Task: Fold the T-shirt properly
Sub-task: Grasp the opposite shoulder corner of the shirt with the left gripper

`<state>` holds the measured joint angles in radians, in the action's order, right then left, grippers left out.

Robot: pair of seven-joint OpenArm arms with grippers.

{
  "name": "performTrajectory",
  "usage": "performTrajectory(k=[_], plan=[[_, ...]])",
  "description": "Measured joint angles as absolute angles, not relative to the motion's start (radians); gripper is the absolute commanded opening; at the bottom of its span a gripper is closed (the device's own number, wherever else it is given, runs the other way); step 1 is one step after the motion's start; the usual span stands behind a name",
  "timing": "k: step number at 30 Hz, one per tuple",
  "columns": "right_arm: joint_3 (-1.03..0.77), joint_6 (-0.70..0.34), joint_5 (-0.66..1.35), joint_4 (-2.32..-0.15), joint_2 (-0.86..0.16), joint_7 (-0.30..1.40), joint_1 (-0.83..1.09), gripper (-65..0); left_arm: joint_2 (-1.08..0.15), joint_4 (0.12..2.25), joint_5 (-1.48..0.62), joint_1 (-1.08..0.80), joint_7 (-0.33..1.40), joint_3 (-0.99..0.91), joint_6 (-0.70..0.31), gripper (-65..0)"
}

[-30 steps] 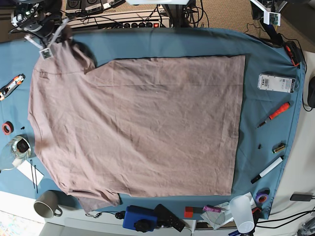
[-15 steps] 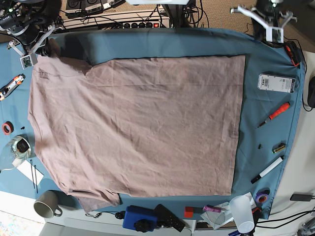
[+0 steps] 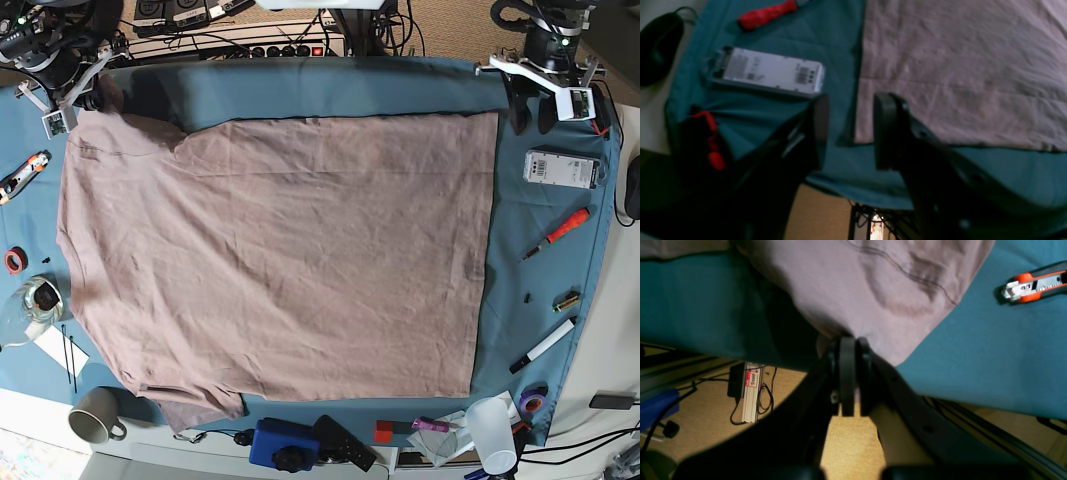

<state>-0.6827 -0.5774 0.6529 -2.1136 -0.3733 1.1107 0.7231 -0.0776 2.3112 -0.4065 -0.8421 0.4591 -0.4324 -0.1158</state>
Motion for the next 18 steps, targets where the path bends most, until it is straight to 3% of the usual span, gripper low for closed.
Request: performTrajectory(k=[18], plan=[[-0.683, -0.577, 0.654, -2.114, -0.373, 1.140, 0.723, -65.0, -0.075, 1.950, -0.553, -0.598, 0.631, -0.432, -0.131, -42.1]])
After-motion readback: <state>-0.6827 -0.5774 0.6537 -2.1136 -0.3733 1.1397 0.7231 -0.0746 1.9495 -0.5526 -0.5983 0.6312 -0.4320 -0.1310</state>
